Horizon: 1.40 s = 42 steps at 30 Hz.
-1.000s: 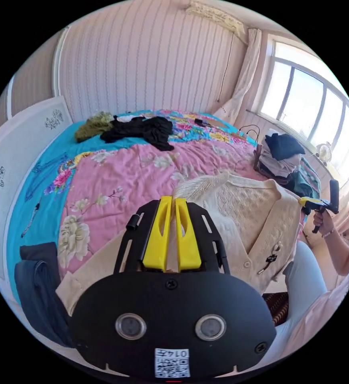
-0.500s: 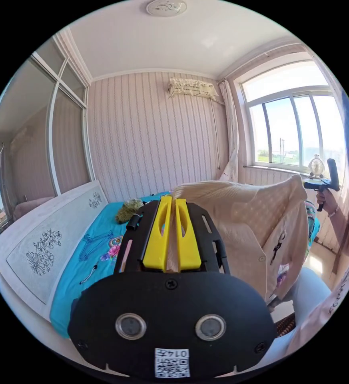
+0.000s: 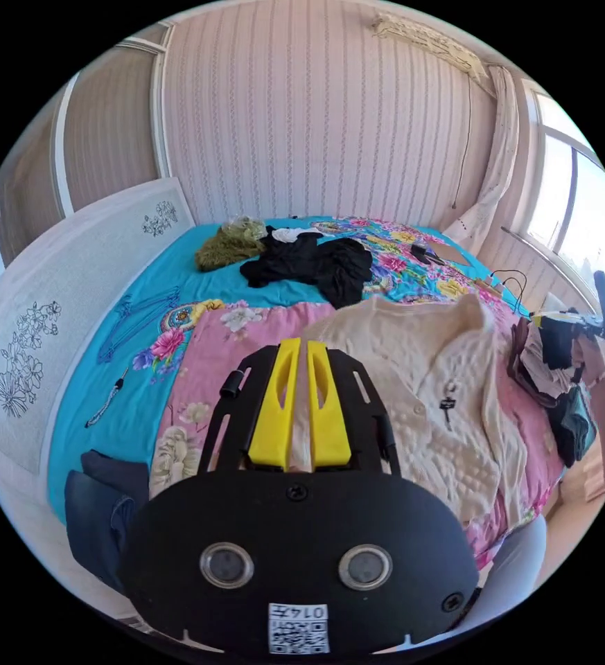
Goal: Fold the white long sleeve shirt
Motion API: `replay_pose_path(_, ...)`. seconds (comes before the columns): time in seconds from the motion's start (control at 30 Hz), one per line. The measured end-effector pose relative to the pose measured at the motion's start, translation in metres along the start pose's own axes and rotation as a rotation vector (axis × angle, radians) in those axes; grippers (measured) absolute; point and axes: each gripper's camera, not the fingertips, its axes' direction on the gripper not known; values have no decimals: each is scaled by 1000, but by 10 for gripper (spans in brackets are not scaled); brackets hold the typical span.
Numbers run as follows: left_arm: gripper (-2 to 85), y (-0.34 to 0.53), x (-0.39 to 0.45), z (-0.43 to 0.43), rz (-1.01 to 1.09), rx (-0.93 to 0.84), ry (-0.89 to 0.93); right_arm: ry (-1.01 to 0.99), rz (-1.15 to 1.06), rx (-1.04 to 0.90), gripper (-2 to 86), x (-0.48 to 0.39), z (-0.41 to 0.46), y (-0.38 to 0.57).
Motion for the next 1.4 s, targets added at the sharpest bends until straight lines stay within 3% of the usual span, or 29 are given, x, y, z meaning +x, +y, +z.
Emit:
replay_pose_path(0.17, 28, 96, 6, 11, 118, -66, 98, -68, -143, -106, 39, -56, 79, 95)
replay_pose_path(0.3, 58, 187, -2, 12, 39, -178, 254, -156, 39, -149, 107, -74, 100, 192)
replay_pose_path(0.43, 76, 237, -3, 21, -71, -215, 284, -232, 232, -13, 126, -84, 88, 241)
replay_pose_path(0.6, 66, 259, 8, 71, -181, -323, 266, -186, 246, -63, 156, -112, 129, 227)
replay_pose_path(0.77, -2, 261, 4, 77, -194, -304, 252, -127, 292, -147, 70, -119, 169, 208)
replay_pose_path(1.0, -10, 273, -35, 27, -224, -182, 301, -233, 186, -91, 19, -110, 123, 224)
replay_pose_path(1.2, -10, 310, -36, -15, -240, -206, 464, -278, 24, -173, 17, -140, 90, 246)
replay_pose_path(1.4, -5, 366, -8, 10, -144, -418, 224, -145, -22, -463, 45, -159, 142, 280)
